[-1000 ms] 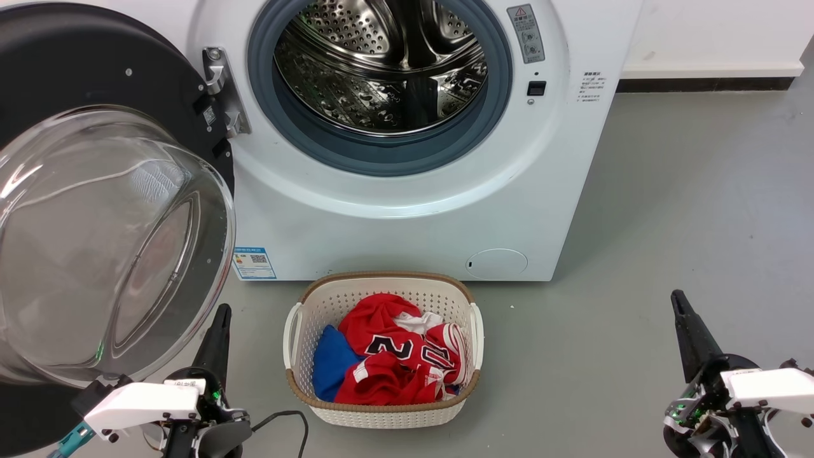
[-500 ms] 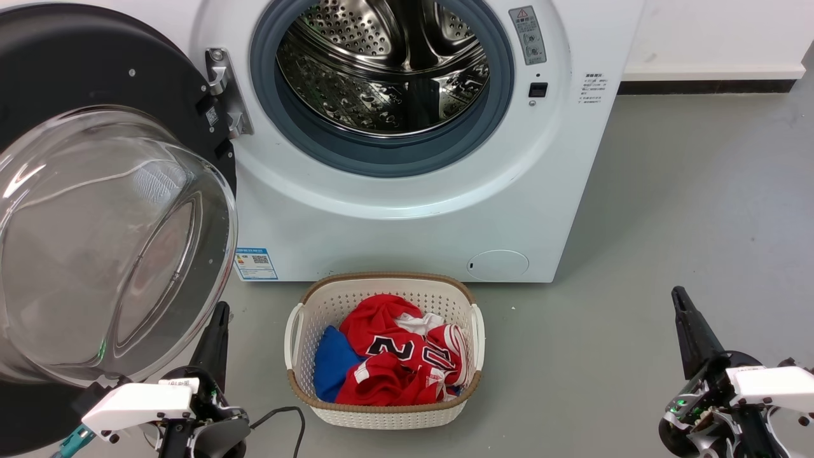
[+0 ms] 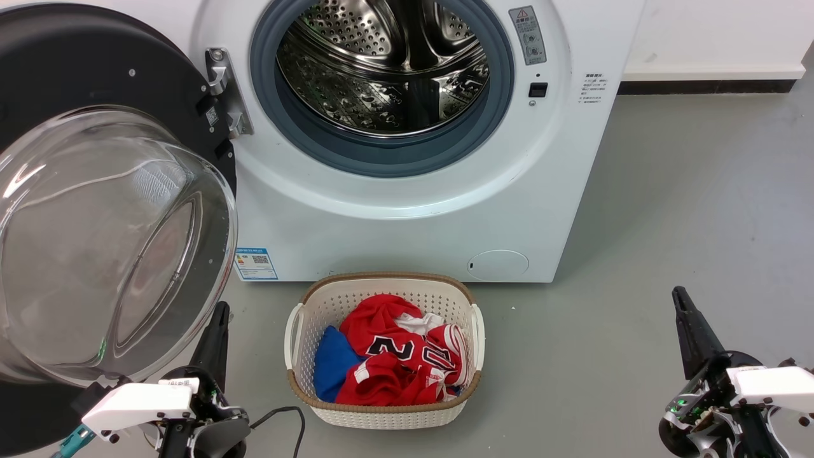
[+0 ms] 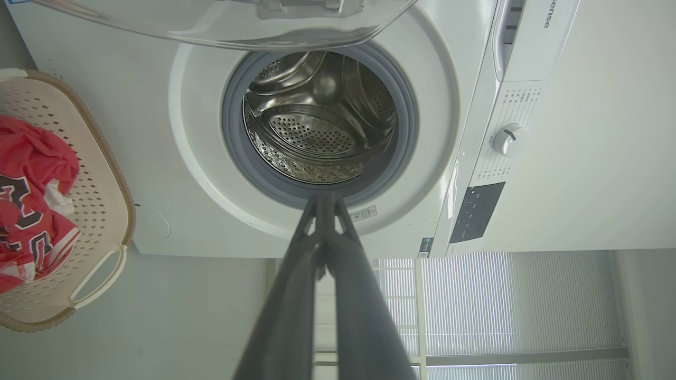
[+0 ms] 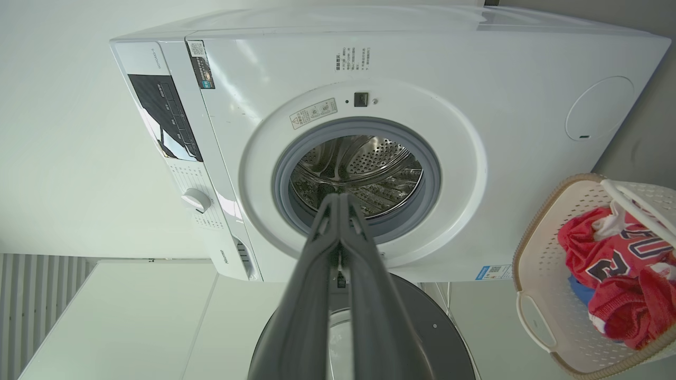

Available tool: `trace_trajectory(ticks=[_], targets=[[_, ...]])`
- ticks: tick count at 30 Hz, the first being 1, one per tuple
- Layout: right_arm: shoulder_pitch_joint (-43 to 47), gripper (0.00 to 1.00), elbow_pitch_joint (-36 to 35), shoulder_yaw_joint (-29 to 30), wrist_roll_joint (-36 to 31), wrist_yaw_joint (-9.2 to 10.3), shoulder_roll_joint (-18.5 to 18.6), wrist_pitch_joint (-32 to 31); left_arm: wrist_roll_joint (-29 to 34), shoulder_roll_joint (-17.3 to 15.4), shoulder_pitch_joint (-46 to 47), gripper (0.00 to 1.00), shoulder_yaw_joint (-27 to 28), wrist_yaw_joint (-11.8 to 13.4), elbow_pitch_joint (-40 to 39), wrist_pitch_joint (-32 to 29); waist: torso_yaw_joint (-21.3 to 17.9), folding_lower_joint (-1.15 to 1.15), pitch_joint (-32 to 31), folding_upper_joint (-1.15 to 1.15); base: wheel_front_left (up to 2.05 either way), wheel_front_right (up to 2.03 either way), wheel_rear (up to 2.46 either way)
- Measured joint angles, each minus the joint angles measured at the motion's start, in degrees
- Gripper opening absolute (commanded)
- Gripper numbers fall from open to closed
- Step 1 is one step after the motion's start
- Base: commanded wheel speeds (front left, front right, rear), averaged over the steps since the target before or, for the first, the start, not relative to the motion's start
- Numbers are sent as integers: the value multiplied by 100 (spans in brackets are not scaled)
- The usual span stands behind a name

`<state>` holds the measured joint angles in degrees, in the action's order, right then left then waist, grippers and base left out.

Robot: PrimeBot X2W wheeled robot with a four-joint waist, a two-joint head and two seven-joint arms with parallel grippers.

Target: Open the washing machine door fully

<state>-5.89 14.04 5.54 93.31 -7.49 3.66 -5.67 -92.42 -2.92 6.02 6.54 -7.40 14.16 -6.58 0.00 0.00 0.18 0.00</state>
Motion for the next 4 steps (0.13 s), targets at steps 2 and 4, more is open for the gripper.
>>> trace_trajectory(ticks=[2, 4], targets=[[0, 0, 0, 2, 0, 0, -2, -1, 0, 0, 0, 0, -2, 0, 1, 0, 0, 0, 0, 0, 0, 0, 0], [0, 0, 1, 4, -1, 0, -4, -2, 0, 0, 0, 0, 0, 0, 0, 0, 0, 0, 0, 0, 0, 0, 0]])
